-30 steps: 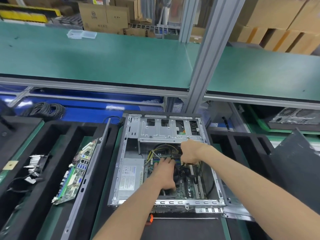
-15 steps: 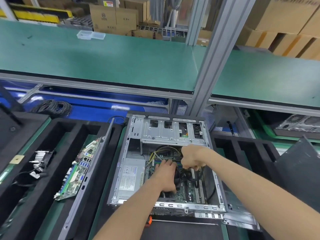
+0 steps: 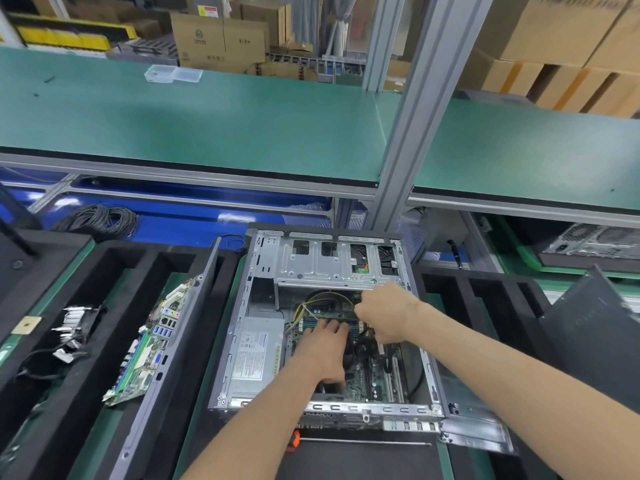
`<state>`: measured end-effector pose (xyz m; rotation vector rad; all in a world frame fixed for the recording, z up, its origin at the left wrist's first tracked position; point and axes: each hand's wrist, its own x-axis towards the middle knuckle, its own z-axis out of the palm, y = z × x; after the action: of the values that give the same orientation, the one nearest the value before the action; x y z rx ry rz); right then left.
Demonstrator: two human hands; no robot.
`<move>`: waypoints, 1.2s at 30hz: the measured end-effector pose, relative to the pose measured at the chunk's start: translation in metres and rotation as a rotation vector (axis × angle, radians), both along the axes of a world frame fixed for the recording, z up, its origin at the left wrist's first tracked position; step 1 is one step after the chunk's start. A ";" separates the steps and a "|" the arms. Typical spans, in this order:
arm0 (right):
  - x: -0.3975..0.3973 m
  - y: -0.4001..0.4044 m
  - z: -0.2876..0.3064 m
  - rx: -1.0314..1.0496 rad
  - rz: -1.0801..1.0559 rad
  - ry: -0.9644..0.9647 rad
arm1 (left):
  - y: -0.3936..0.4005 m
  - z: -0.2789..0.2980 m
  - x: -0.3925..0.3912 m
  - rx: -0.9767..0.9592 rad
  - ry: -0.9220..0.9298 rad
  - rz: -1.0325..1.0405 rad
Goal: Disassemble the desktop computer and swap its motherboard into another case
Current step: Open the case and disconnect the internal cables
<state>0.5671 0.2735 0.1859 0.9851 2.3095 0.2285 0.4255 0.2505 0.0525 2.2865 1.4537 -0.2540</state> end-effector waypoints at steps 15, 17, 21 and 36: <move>0.031 -0.027 -0.041 -0.029 -0.646 0.559 | -0.005 0.013 -0.005 0.075 -0.160 0.078; 0.029 -0.029 -0.040 -0.099 -0.722 0.651 | -0.005 0.014 -0.006 0.098 -0.184 0.091; 0.027 -0.036 -0.046 -0.163 -0.811 0.801 | -0.004 0.017 -0.006 0.112 -0.258 0.121; 0.013 -0.057 -0.072 -0.264 -0.741 0.954 | 0.006 0.035 -0.012 0.068 -0.237 0.073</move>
<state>0.5802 0.2164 0.1144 1.9908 2.3907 -1.0163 0.4137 0.2560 0.0878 2.2228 1.4384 0.0872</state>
